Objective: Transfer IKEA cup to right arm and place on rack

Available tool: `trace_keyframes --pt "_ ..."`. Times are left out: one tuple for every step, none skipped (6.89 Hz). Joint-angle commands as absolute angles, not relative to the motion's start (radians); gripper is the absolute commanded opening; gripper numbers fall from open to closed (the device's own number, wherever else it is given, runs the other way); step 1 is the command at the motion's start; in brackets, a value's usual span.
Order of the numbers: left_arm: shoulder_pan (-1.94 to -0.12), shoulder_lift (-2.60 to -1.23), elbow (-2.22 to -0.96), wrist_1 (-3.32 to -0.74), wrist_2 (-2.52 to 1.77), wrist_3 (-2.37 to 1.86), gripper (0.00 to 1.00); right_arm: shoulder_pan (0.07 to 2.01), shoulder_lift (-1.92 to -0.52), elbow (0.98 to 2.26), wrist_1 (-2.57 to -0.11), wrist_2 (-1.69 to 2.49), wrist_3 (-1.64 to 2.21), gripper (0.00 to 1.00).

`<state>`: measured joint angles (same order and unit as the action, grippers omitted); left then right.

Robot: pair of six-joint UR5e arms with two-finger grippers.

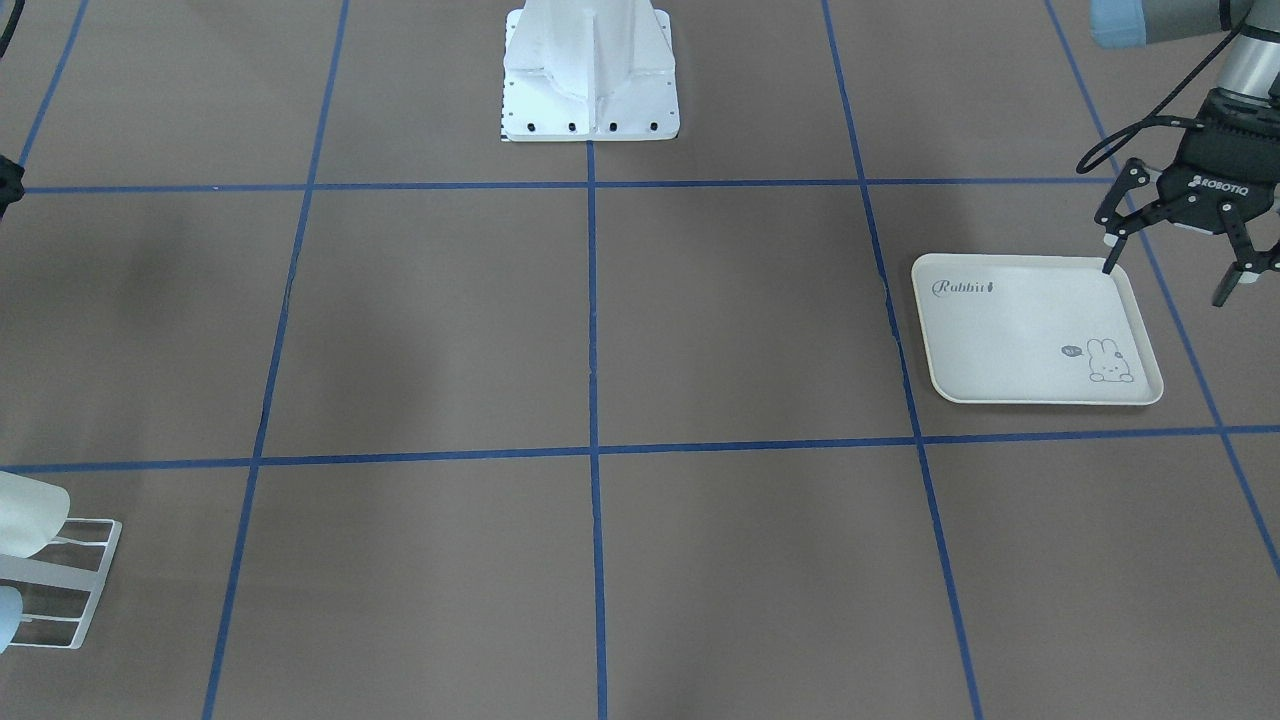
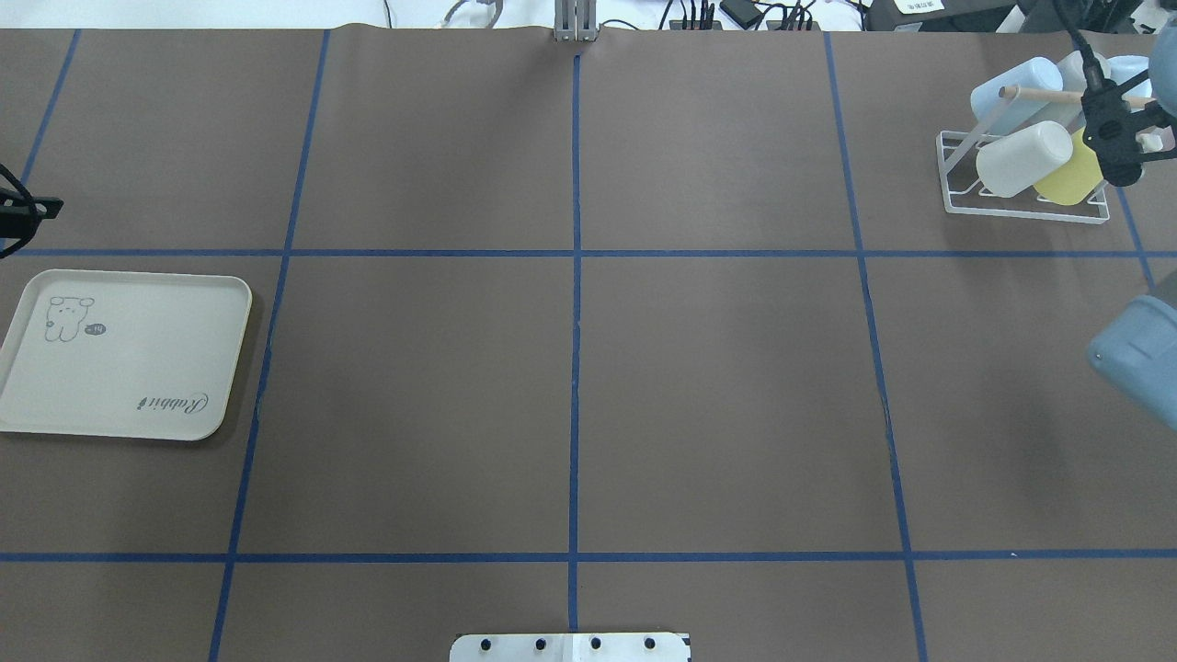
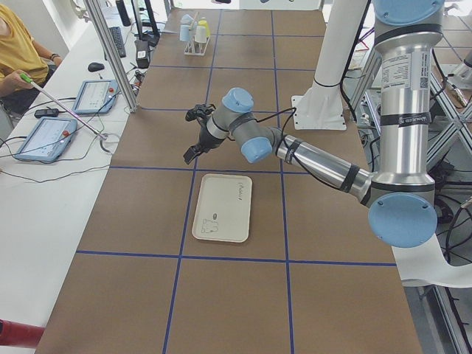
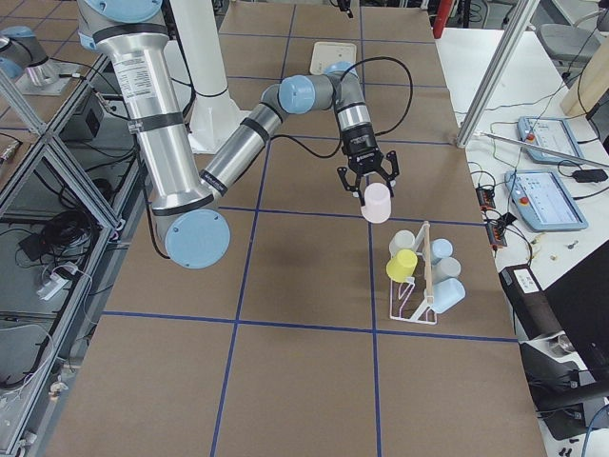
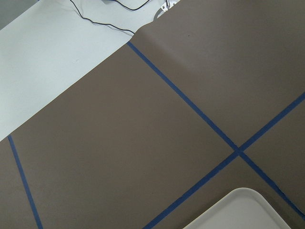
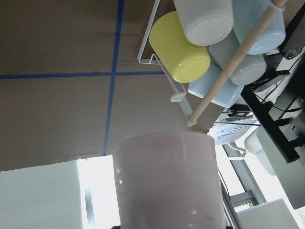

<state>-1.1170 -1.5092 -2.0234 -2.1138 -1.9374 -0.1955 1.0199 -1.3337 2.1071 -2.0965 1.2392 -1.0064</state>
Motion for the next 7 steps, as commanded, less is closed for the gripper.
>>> trace_keyframes --pt "-1.117 -1.509 -2.025 -2.114 -1.937 -0.212 1.00 1.052 -1.446 1.946 -1.698 1.233 -1.092 0.22" --pt "-1.117 -1.509 -2.026 -2.115 -1.937 -0.216 1.00 1.055 -1.463 1.871 -1.586 1.233 -1.107 0.22" --pt "-1.117 -1.509 -2.026 -2.114 -1.937 -0.216 1.00 1.057 -1.473 1.817 -1.528 1.232 -1.108 0.22" --pt "-1.117 -1.511 -2.029 -2.115 -1.937 -0.227 1.00 1.057 -1.488 1.783 -1.487 1.232 -1.106 0.22" --pt "-1.115 -1.512 -2.028 -2.115 -1.937 -0.235 1.00 1.057 -1.486 1.767 -1.485 1.230 -1.106 0.22" --pt "-1.115 -1.513 -2.028 -2.117 -1.937 -0.235 1.00 1.057 -1.482 1.766 -1.485 1.230 -1.108 0.22" --pt "-1.115 -1.513 -2.028 -2.117 -1.937 -0.235 1.00 1.058 -1.479 1.757 -1.483 1.230 -1.108 0.22"
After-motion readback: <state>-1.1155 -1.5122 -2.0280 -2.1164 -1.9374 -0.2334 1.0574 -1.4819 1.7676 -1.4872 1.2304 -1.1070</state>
